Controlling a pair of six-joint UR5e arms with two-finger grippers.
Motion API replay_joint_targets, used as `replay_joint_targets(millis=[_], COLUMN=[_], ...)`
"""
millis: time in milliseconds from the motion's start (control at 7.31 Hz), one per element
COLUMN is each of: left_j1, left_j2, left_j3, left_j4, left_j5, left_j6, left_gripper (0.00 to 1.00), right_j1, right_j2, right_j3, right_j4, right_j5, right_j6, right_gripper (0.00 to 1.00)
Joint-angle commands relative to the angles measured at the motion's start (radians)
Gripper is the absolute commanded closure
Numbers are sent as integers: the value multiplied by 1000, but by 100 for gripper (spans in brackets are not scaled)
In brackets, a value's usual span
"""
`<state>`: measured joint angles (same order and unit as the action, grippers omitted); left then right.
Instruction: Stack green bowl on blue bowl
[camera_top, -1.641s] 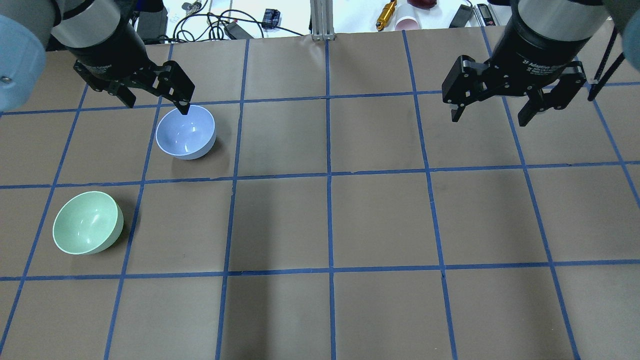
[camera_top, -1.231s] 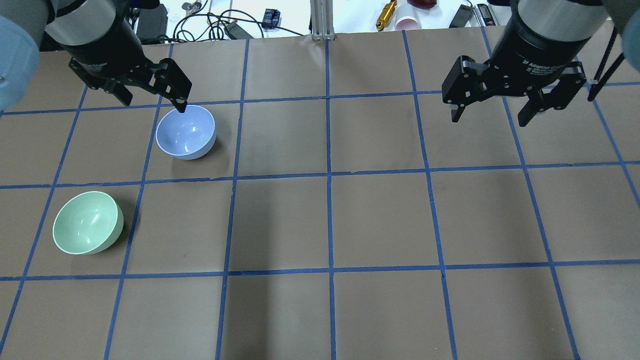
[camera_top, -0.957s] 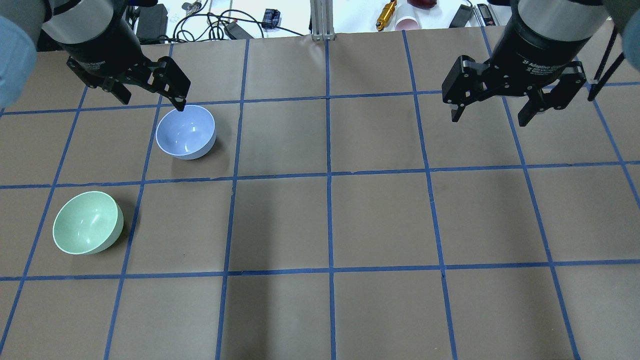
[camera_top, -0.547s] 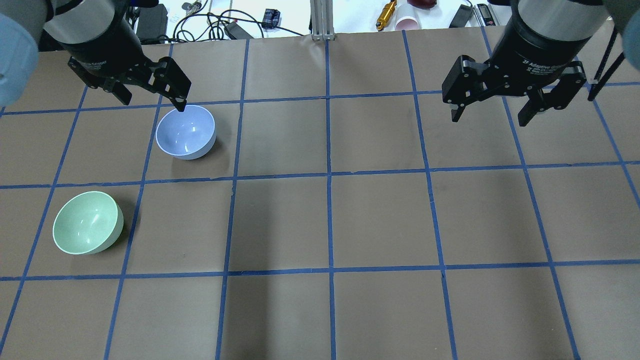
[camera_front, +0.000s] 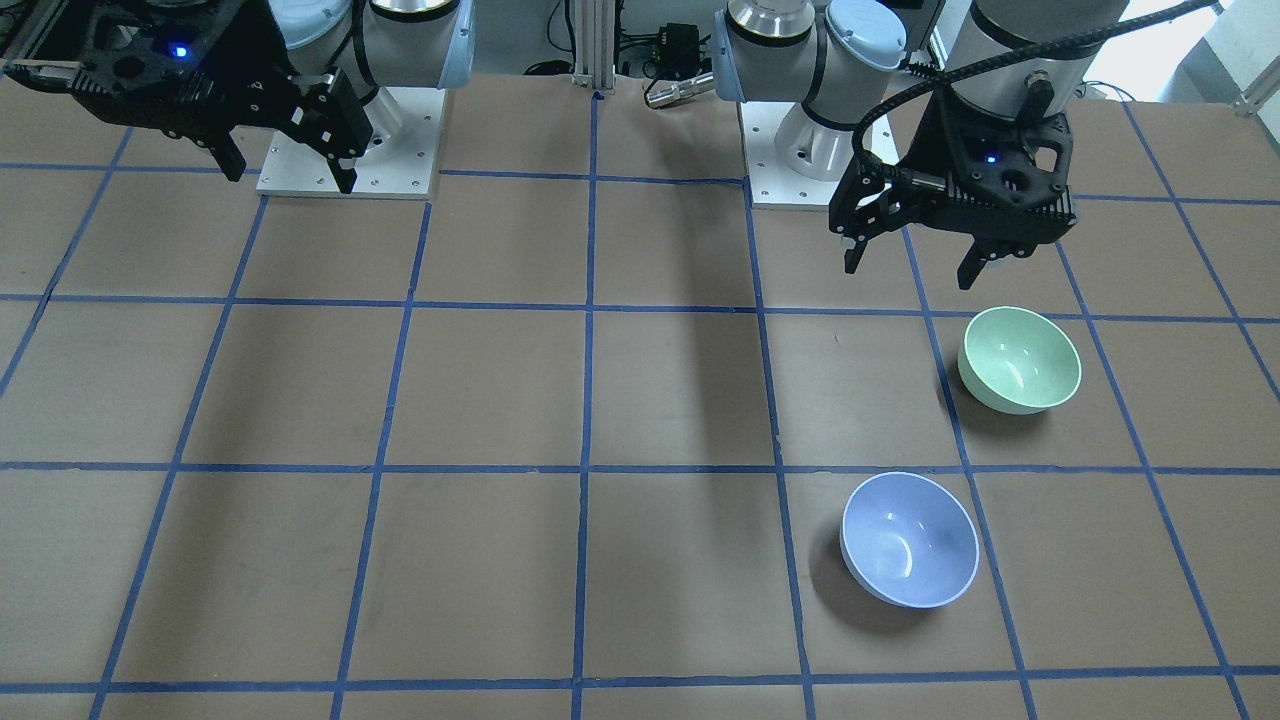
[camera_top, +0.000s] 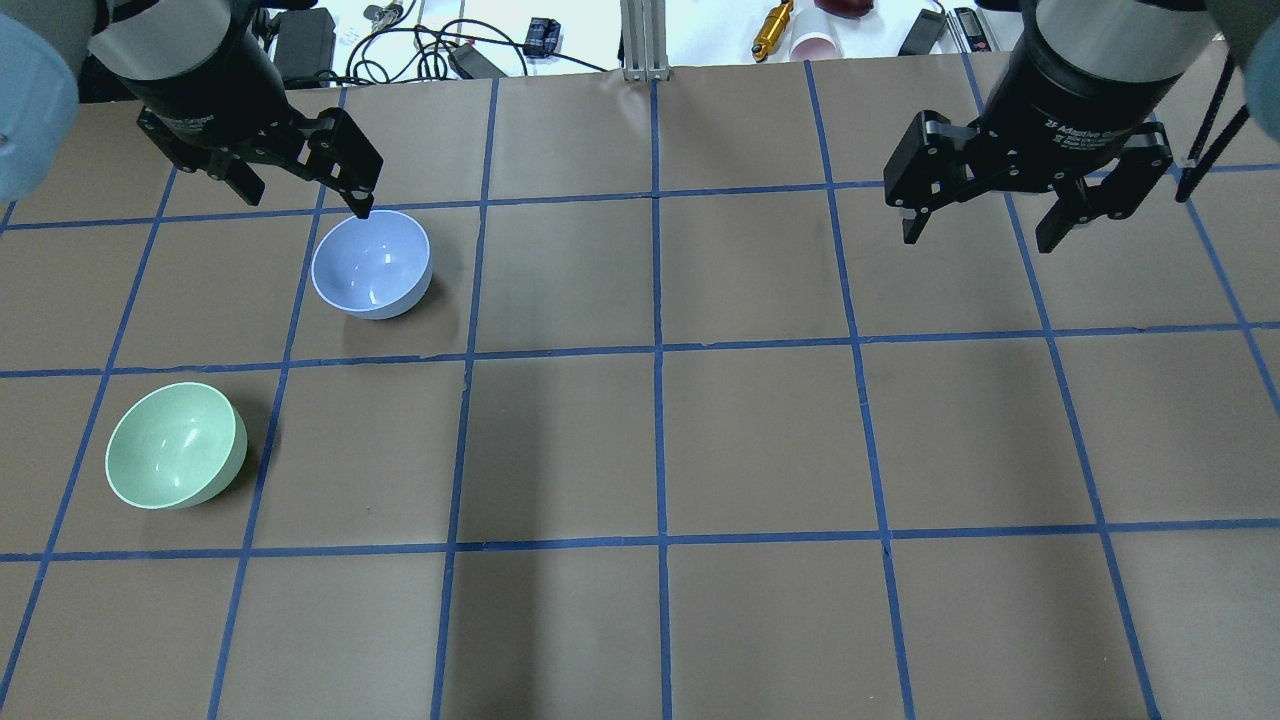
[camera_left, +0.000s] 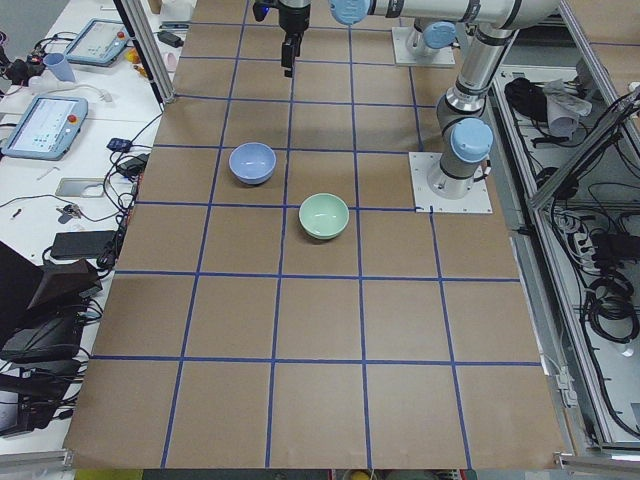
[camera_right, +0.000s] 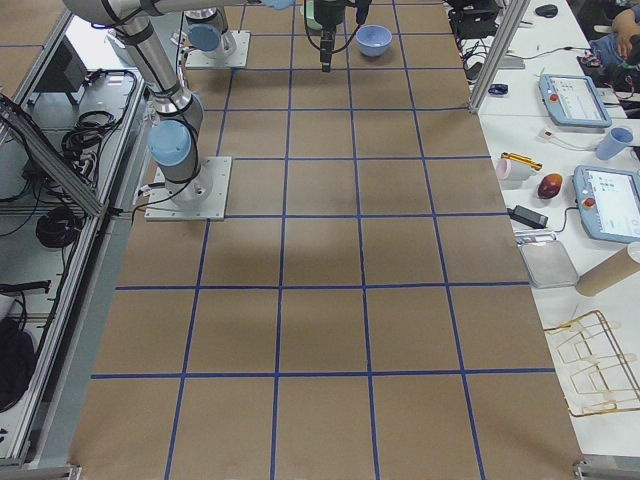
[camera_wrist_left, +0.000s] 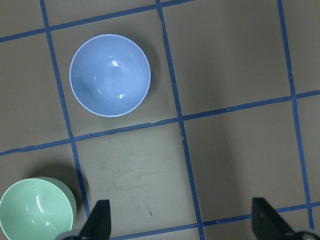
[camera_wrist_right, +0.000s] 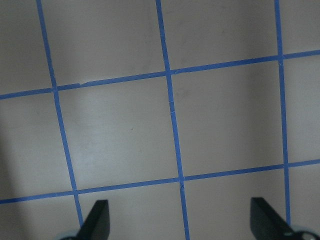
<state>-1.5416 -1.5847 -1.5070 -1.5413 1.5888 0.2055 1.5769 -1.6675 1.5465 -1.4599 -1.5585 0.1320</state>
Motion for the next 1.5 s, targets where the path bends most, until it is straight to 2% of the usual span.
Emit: replay_joint_targets(millis=[0, 410, 547, 684, 957, 1368], left_j1=[0, 29, 88, 133, 237, 389], left_j2=[0, 3, -1, -8, -33, -66], left_j3=[2, -2, -15, -18, -39, -122], left_j4=[0, -19, -22, -22, -22, -8], left_j5=[-1, -3, -12, -59, -64, -61], left_j6=[0, 2, 6, 9, 26, 236], left_gripper=[0, 0, 0, 0, 0, 0], right_j1=[0, 0, 0, 0, 0, 0], right_j2=[0, 0, 0, 0, 0, 0], right_j3=[1, 0, 0, 0, 0, 0], right_j4=[0, 1, 0, 1, 0, 1], right_j5=[0, 0, 0, 0, 0, 0], right_j6=[0, 0, 0, 0, 0, 0], right_gripper=[0, 0, 0, 0, 0, 0])
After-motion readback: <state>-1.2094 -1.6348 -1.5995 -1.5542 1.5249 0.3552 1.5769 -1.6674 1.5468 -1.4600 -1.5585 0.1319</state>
